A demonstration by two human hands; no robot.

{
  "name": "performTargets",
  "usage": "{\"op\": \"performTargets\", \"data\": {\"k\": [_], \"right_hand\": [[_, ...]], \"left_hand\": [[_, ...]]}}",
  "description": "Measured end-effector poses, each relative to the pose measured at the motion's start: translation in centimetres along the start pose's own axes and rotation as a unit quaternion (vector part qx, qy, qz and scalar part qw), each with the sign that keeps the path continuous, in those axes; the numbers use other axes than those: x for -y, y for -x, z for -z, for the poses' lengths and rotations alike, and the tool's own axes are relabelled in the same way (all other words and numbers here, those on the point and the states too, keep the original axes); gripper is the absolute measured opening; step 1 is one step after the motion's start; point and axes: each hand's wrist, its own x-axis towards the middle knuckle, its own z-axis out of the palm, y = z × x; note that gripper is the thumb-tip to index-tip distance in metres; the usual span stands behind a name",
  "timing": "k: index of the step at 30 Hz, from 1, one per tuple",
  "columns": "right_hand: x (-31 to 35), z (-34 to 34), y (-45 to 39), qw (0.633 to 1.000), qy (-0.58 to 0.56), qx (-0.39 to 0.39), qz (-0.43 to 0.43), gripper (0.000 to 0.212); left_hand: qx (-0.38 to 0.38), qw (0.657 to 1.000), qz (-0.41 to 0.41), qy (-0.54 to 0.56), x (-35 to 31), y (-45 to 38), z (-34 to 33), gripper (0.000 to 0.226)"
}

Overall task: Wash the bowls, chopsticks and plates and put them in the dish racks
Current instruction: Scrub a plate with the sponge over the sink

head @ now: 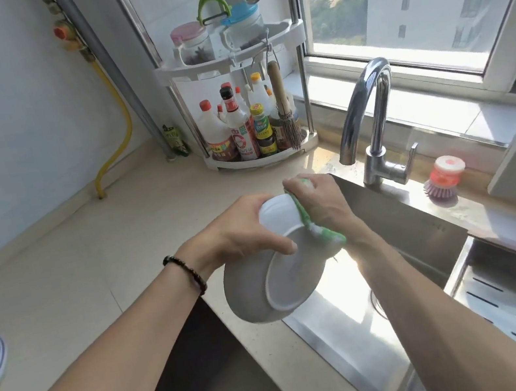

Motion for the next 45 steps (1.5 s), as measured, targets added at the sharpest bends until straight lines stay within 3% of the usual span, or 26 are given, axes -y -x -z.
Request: {"op": "performTargets", "data": {"k": [3,6,10,15,19,23,27,31,33,36,40,45], "right_hand": [[0.1,-1.5,0.4,0.994,0.068,0.013,0.084,0.030],[-1.1,-2.1,1.5,0.981,0.122,0.010,0.150,0.028],[-2.7,-0.4,0.6,0.999,0.037,-0.024,0.020,0.042],[-2.8,-1.7,1.9,0.991,0.084,-0.027,0.101,0.036],[-3.4,-0.2,0.4,0.997,0.021,-0.071,-0.030,0.034],[-2.0,-2.5,1.6,0.992,0.066,-0.042,0.098,0.041],[-2.6,-0.7,0.9,0.999,0.015,-0.033,0.017,0.042],[-2.0,-2.1,3.3,0.975,0.177,0.047,0.123,0.054],[-2.5,-1.7,3.2,0.970,0.189,0.076,0.129,0.060],[-3.4,-1.0,2.8,0.986,0.145,0.065,0.053,0.080],[-2.9,-1.6,4.4,0.965,0.206,0.113,0.114,0.088],[-2.5,-1.0,3.7,0.974,0.193,0.096,0.072,0.098]], "left_hand": [[-0.029,0.997,0.016,-0.066,0.0,-0.8,-0.6,0.043],[-0.082,0.995,0.003,-0.058,0.7,-0.5,-1.4,0.049],[-0.118,0.991,-0.024,-0.064,0.8,-0.2,-2.3,0.044],[-0.170,0.983,-0.015,-0.063,0.9,-0.9,-2.9,0.043],[-0.175,0.982,-0.039,-0.058,0.6,-0.9,-2.9,0.052],[-0.178,0.981,-0.025,-0.070,0.5,-1.6,-3.2,0.051],[-0.207,0.978,-0.004,0.029,1.5,-1.0,-2.8,0.047],[-0.254,0.946,0.025,0.198,1.9,-1.3,-2.4,0.047],[-0.271,0.941,0.030,0.203,1.8,-1.5,-2.3,0.047],[-0.291,0.931,0.043,0.214,1.7,-1.4,-2.5,0.043],[-0.286,0.915,0.044,0.282,1.6,-1.6,-1.9,0.041],[-0.304,0.908,0.052,0.283,1.2,-1.7,-2.6,0.037]]}}
